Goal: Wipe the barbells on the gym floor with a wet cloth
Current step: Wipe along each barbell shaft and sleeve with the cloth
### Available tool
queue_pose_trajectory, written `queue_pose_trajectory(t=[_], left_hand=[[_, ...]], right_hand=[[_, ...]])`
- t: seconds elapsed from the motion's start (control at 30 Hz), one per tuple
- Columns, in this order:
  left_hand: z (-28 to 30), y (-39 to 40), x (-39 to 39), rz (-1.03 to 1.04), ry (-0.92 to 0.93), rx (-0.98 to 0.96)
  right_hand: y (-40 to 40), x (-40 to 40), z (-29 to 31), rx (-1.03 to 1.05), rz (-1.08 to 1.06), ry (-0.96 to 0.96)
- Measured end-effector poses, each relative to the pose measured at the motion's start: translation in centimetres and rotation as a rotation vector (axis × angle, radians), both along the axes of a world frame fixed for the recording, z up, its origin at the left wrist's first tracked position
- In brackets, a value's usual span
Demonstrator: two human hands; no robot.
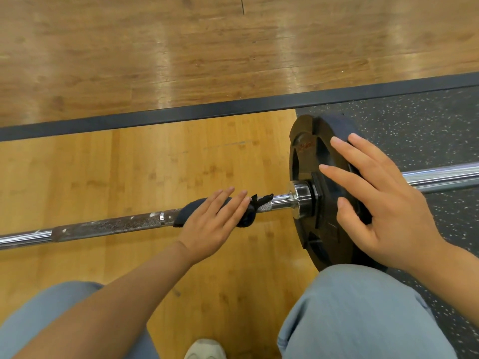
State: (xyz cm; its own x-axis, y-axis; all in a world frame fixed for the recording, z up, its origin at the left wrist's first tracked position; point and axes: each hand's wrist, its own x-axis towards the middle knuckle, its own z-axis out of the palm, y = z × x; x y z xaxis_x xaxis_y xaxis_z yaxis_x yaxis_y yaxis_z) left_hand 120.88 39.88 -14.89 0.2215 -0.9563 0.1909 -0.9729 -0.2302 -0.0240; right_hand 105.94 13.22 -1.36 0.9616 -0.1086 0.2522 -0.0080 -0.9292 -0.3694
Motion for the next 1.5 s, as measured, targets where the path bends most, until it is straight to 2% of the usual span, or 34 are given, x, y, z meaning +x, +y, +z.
queue_pose_trajectory(t=[0.1, 0.23, 0.5, 0.63, 0.73, 0.83, 1.0, 1.13, 1.3, 1.4, 1.5], left_hand=[[-0.2, -2.3, -1.4, 0.035, 0.03, -0.054], [-0.1, -5.2, -1.9, -0.055, 0.011, -0.061], [1.3, 2.8, 2.0, -0.111, -0.03, 0.069], [0.0, 0.5, -0.4, 0.031, -0.004, -0.018], [-0.3, -2.2, -1.8, 0.062, 0.006, -0.062], [0.3, -2.6, -1.2, -0.006, 0.025, -0.017], [1.6, 2.0, 2.1, -0.137, -0.025, 0.051], [1.0, 2.6, 2.2, -0.112, -0.049, 0.09], [0.2, -1.1, -0.9, -0.007, -0.03, 0.024], [0.7, -2.2, -0.5, -0.059, 0.012, 0.033], [1.3, 0.6, 1.6, -0.129, 0.018, 0.042]], right_hand=[[0.0, 0.1, -0.1, -0.002, -0.004, -0.007], [0.1, 0.1, 0.0, -0.02, 0.005, -0.001], [0.0, 0.0, 0.0, -0.014, -0.004, 0.011], [0.1, 0.1, 0.0, -0.01, -0.01, 0.009], [0.1, 0.2, 0.2, -0.016, 0.0, 0.009], [-0.1, 0.1, 0.2, -0.022, 0.014, 0.017], [-0.3, 0.0, 0.3, -0.03, 0.032, 0.016], [-0.2, 0.0, 0.2, -0.035, 0.029, 0.009], [-0.2, 0.0, 0.1, -0.044, 0.033, 0.005], [-0.3, -0.1, 0.1, -0.067, 0.046, 0.001], [-0.5, -0.1, 0.1, -0.101, 0.07, -0.009]])
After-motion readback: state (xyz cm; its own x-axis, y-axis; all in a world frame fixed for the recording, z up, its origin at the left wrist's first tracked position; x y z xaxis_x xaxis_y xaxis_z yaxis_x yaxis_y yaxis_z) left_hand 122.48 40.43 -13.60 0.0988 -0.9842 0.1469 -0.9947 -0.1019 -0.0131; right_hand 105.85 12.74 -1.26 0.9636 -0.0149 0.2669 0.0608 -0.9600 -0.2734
